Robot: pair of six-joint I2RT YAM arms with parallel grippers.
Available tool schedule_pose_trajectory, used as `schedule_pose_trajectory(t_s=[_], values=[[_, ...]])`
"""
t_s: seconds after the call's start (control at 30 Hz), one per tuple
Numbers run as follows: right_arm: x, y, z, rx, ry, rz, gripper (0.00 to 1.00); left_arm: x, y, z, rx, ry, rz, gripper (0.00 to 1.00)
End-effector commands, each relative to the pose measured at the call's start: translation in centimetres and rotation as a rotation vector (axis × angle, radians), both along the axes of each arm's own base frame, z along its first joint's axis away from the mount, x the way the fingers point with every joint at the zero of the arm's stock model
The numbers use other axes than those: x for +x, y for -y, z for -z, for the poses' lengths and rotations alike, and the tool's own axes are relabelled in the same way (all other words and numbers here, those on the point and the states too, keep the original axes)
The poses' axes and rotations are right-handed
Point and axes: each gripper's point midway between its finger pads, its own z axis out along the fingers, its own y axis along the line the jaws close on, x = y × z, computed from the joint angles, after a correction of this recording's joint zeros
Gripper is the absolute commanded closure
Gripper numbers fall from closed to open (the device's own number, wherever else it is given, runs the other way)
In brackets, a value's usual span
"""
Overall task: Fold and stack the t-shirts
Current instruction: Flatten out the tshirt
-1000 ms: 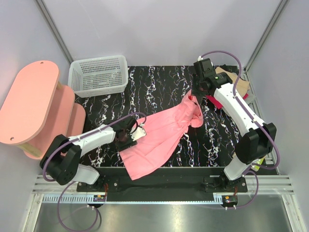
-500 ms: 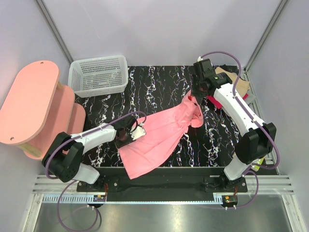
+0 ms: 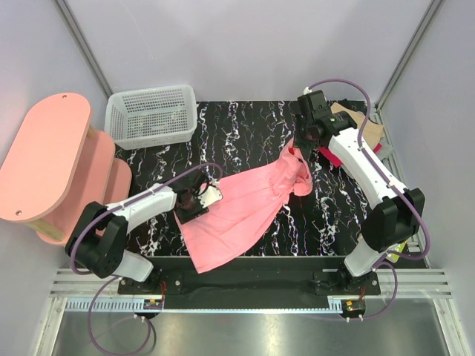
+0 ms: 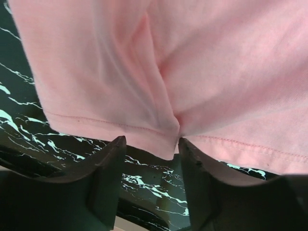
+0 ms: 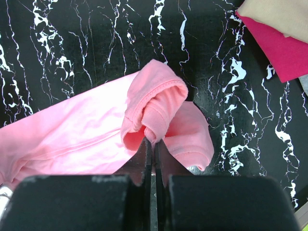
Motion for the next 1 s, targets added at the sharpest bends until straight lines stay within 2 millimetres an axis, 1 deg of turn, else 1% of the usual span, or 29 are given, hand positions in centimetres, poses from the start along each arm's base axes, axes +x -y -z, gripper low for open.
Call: schedule_pose_trajectory(t_s=[0.0,0.2,0.3,0.4,0.43,0.57,0.73,0.8,0.97], values=[[0.3,-0.1,-1.7,0.034,0.054,0.001,1.0,0.6,0.9,-0.6,-0.033,-0.002,-0.004,0.44],[0.2,0.1,-1.5,0.026,0.051,0.001,1.0,0.7,0.9,-0.4,-0.026,-0.011,-0.006,0.45],[0.2,0.1,-1.4,0.023,0.05,0.003,1.0,0.5,0.7,-0.1,-0.017,-0.02,-0.002,0.48],[0.2,0.1,-1.4,0.026,0.05,0.001,1.0,0.5,0.5,-0.1,-0.008,-0.019,0.001,0.52],[0.2,0.0,-1.4,0.029,0.049,0.001,1.0,0.6,0.5,-0.1,-0.007,-0.018,0.005,0.57],[0.2,0.0,-1.2,0.031,0.045,0.001,1.0,1.0,0.4,-0.4,-0.01,-0.009,0.0,0.66],[0.2,0.1,-1.1,0.027,0.046,0.006,1.0,1.2,0.1,0.1,-0.006,-0.03,-0.009,0.7],[0.1,0.0,-1.1,0.029,0.044,0.002,1.0,1.2,-0.1,0.2,-0.002,-0.034,-0.012,0.73],[0.1,0.0,-1.1,0.031,0.045,0.001,1.0,2.5,-0.6,-0.9,0.004,0.003,-0.022,0.8]])
